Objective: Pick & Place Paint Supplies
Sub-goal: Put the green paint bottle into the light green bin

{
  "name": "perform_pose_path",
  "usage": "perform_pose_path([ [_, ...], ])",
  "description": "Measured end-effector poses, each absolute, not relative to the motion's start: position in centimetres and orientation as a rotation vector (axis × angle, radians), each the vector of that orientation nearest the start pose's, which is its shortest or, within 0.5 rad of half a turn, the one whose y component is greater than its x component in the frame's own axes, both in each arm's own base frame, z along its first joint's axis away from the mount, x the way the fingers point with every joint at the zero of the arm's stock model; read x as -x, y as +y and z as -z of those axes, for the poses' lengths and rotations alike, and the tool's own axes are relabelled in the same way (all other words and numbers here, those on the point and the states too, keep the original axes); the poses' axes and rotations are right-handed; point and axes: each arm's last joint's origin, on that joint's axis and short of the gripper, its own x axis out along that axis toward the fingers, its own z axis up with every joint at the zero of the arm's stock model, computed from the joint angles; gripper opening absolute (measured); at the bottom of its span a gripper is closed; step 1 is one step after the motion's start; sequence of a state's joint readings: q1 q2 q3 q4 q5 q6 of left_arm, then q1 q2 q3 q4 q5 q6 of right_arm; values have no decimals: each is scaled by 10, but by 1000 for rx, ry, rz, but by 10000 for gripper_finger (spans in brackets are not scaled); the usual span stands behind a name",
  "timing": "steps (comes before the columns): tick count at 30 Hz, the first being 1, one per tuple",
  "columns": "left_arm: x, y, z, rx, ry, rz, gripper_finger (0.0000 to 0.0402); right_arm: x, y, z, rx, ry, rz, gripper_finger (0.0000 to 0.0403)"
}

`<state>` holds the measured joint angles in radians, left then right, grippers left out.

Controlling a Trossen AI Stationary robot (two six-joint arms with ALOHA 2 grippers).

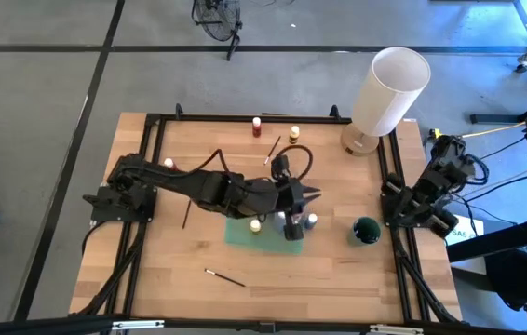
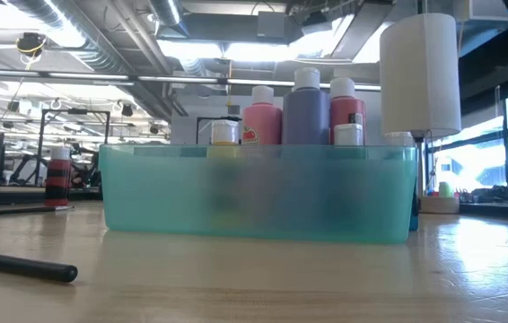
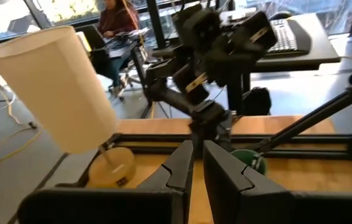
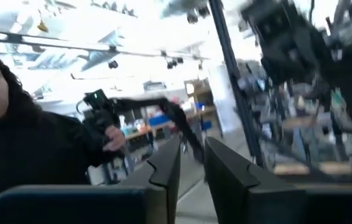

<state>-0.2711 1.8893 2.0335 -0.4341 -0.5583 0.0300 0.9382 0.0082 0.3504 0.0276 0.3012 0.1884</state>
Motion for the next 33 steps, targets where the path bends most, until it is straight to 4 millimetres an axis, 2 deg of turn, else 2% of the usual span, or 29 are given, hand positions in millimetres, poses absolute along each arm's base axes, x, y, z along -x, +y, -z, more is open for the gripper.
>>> perform_pose_path([
  [4,-417,-84,-420,-157,291,-315,37,-36,37,-289,-283,-402,-676,101],
  [8,-421,-61,-417,-124,320,-314,51,-31,27,-306,-229,-524,-576,138],
  [11,-424,-42,-416,-50,323,-303,68,-27,15,-319,-225,-473,-450,168],
  [16,-423,-22,-407,-24,430,-235,101,-18,1,-329,-136,-348,-402,207],
  [20,-419,-12,-397,-166,559,-210,120,-13,-8,-336,-138,-322,-365,218],
  [25,-415,2,-392,-403,656,-138,124,-11,-11,-339,-115,-320,-325,217],
  [33,-412,57,-391,-480,676,-71,113,-13,-15,-338,-193,-285,-209,216],
])
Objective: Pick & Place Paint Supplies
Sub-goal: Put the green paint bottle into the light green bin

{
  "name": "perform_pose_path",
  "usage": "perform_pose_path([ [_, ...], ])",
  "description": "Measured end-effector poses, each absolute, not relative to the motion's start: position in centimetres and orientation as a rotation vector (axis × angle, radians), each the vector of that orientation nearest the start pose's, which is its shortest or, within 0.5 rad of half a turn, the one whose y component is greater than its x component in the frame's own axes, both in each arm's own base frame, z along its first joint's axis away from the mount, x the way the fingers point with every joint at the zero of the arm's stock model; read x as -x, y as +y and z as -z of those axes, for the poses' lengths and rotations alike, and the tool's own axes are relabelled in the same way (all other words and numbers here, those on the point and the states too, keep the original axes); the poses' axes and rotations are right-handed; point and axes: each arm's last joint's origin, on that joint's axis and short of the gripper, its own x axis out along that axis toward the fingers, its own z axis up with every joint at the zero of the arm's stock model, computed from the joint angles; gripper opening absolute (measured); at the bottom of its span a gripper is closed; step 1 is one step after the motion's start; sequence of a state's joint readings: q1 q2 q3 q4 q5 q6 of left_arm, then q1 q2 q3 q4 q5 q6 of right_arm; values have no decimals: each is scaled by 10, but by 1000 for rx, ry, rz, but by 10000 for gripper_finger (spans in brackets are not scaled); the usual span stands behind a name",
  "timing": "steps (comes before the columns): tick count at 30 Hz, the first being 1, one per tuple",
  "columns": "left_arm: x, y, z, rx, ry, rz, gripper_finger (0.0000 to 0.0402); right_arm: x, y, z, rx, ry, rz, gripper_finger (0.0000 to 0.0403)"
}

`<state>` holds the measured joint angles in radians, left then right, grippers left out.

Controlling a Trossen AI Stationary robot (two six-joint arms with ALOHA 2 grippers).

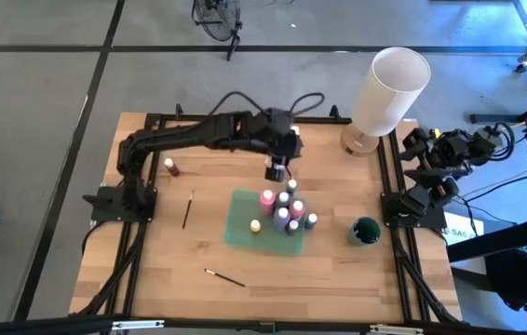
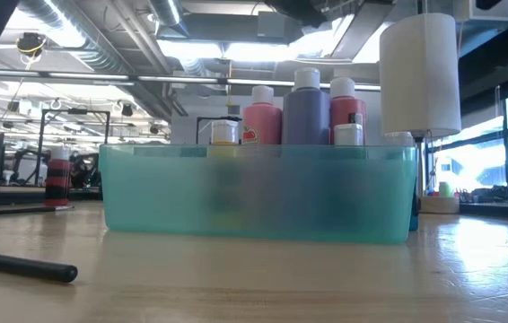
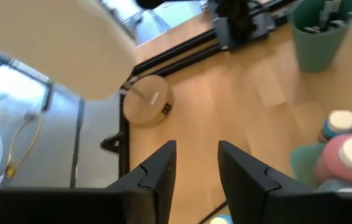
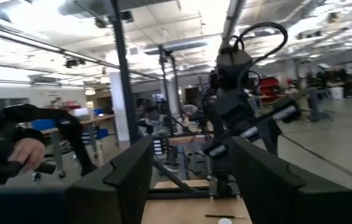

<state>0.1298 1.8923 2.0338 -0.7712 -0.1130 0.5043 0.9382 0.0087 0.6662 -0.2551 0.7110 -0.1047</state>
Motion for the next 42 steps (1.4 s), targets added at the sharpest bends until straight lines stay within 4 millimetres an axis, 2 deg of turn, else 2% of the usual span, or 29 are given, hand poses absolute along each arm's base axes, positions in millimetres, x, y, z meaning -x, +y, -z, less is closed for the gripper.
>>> perform_pose_path([
  [7,-402,98,-390,-579,673,61,101,-14,-16,-337,-199,-259,-114,215],
  [12,-394,115,-386,-601,675,188,97,-15,-17,-333,-250,-220,-69,215],
  [16,-391,122,-379,-701,688,298,97,-15,-18,-334,-311,-223,-48,215],
  [20,-394,124,-374,-821,688,348,97,-14,-21,-337,-353,-236,24,215],
  [27,-396,119,-374,-868,729,297,97,-14,-22,-337,-449,-239,51,215],
  [33,-408,119,-358,-905,761,328,97,-15,-20,-338,-460,-238,49,215],
  [37,-410,125,-352,-849,787,304,98,-19,-14,-343,-420,-252,11,215],
  [42,-399,128,-366,-721,803,166,98,-30,3,-357,-264,-272,-34,202],
])
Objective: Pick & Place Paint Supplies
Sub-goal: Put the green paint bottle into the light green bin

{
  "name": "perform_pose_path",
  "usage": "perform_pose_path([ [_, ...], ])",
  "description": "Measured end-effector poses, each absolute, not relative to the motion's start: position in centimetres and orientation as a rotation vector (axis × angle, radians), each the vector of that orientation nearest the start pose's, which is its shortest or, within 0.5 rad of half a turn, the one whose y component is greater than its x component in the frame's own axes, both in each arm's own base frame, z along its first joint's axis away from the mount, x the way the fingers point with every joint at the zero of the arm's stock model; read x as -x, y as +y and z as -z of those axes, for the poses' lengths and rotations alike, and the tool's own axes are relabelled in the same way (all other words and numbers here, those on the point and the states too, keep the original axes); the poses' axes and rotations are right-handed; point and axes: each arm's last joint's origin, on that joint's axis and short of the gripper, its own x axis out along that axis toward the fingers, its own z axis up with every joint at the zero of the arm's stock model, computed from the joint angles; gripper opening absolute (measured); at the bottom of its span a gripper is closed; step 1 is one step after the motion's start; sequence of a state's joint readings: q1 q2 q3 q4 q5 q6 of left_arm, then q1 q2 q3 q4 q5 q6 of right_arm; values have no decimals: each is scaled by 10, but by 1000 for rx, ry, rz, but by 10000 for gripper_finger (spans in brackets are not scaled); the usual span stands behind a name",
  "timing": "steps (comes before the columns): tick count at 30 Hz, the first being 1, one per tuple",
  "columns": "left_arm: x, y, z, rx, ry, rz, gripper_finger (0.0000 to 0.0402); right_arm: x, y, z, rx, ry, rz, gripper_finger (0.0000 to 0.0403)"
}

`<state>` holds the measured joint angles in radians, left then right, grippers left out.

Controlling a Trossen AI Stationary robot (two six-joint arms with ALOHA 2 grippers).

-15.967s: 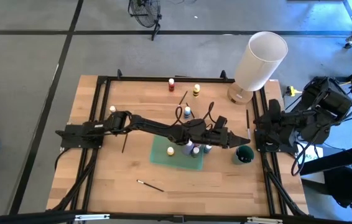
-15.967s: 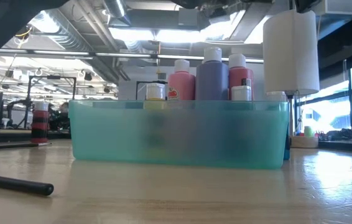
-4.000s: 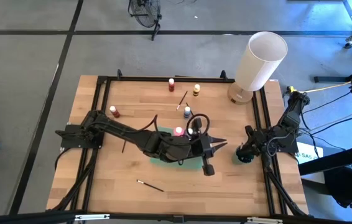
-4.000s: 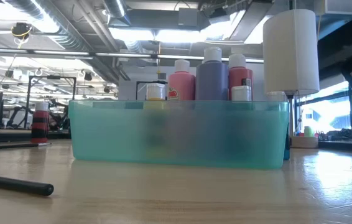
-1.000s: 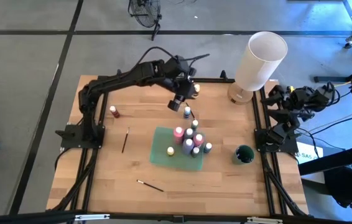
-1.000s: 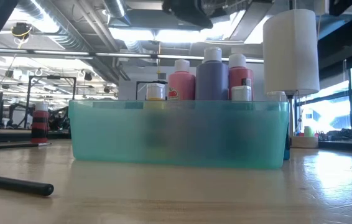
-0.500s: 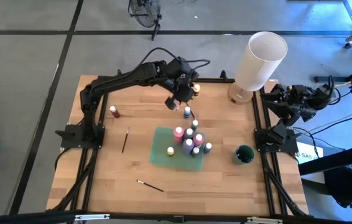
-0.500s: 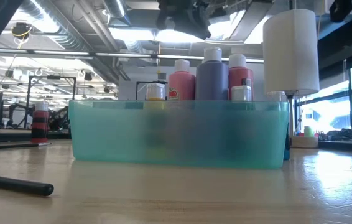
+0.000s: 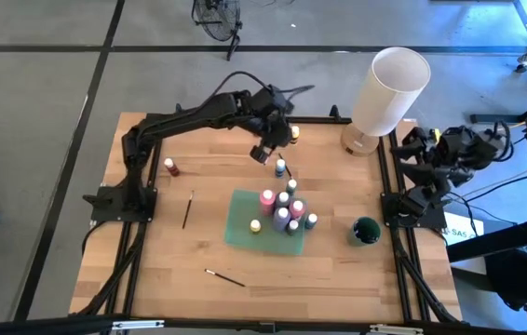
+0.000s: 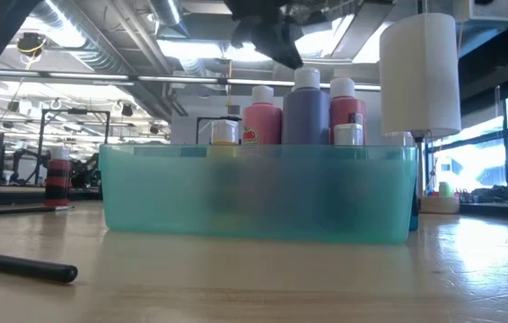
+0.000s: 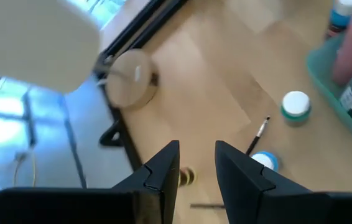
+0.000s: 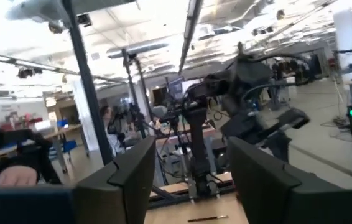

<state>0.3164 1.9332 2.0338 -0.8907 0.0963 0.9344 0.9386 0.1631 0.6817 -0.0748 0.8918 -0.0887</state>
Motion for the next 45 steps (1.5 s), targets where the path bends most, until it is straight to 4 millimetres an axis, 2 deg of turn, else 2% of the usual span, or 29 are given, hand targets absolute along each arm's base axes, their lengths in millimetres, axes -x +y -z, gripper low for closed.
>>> perform_pose_path([
  [3,-389,120,-383,-677,813,52,98,-33,7,-374,-233,-244,-41,193],
  [7,-373,99,-409,-608,798,-143,98,-38,14,-397,-180,-105,-55,191],
  [11,-346,78,-436,-489,766,-329,98,-38,13,-426,-233,27,-47,200],
  [13,-333,70,-446,-371,734,-400,98,-39,15,-437,-245,100,-30,205],
  [19,-296,54,-468,-19,631,-474,98,-46,24,-461,-198,274,6,227],
  [24,-283,44,-473,214,595,-491,98,-49,27,-475,-295,406,65,253],
  [28,-278,43,-469,264,642,-522,98,-51,26,-477,-389,526,156,263],
  [34,-265,47,-459,171,799,-637,98,-77,42,-477,-357,565,208,263],
  [41,-237,47,-456,66,953,-795,98,-122,38,-466,-473,642,471,263],
  [45,-221,45,-466,62,905,-777,98,-160,27,-453,-547,760,576,263],
])
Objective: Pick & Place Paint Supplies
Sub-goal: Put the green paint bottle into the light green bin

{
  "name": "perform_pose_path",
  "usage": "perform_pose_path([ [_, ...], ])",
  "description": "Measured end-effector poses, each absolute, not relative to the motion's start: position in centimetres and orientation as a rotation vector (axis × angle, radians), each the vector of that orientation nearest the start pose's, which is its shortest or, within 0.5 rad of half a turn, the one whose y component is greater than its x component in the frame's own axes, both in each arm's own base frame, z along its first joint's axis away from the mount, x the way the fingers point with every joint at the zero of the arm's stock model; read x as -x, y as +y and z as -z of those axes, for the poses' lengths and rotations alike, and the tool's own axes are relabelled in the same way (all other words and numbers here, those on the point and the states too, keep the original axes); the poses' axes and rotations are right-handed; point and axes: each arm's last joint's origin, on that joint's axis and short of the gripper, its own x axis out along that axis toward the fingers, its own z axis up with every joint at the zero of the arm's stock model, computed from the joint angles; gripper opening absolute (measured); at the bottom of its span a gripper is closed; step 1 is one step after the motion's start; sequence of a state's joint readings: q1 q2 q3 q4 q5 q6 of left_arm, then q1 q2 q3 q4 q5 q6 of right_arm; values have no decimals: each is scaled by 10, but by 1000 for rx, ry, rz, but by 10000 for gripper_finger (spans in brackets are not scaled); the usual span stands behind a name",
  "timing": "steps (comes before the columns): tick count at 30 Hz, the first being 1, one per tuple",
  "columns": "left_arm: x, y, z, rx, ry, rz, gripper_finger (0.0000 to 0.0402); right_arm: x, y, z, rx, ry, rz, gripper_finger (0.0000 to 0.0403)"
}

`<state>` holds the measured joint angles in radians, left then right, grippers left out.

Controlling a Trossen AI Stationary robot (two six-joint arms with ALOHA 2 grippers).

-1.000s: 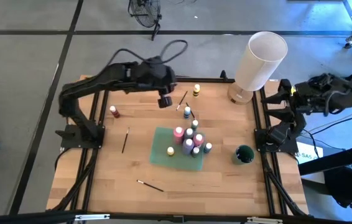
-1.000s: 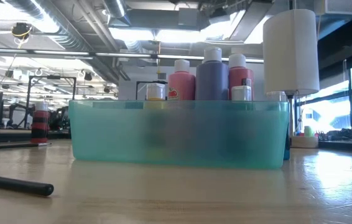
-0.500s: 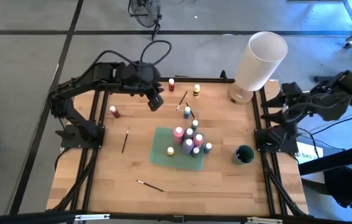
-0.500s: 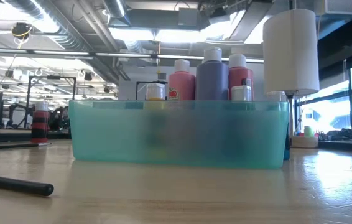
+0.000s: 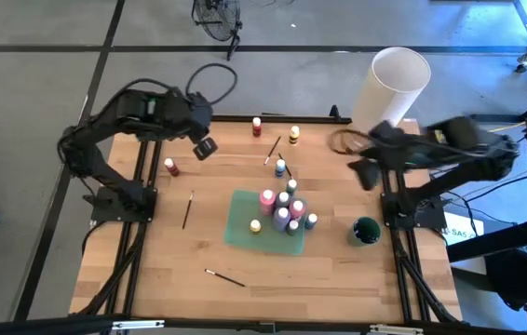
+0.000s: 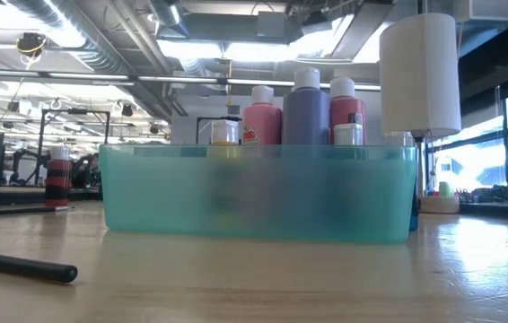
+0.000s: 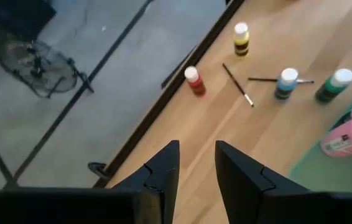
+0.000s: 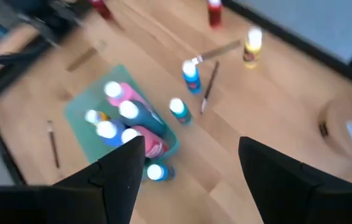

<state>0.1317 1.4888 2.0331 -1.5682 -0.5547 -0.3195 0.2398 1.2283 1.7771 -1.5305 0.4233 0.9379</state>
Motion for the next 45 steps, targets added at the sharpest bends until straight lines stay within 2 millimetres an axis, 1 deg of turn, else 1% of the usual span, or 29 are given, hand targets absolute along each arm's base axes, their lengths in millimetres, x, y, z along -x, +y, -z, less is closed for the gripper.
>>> perform_pose_path([
  [4,-201,43,-477,32,858,-794,98,-199,15,-437,-593,847,642,264],
  [8,-178,41,-488,25,790,-835,98,-240,6,-421,-591,849,684,264],
  [13,-158,39,-496,42,722,-854,98,-281,-1,-404,-620,813,696,264],
  [16,-150,38,-499,47,700,-858,98,-297,-1,-392,-597,875,643,264],
  [18,-149,38,-500,47,696,-860,98,-304,-3,-385,-573,937,589,264],
  [20,-149,38,-500,47,695,-860,98,-306,-7,-378,-598,1011,567,264],
  [24,-153,38,-498,51,675,-876,98,-308,-24,-365,-669,1113,638,264],
  [28,-159,39,-489,60,708,-874,98,-313,-39,-359,-694,1122,647,264],
  [31,-162,39,-481,58,747,-870,98,-317,-46,-356,-690,1114,645,264],
  [36,-167,41,-471,32,766,-935,98,-321,-50,-350,-706,1153,586,264],
  [45,-165,43,-471,-48,757,-1002,98,-339,-51,-318,-717,1261,582,264],
])
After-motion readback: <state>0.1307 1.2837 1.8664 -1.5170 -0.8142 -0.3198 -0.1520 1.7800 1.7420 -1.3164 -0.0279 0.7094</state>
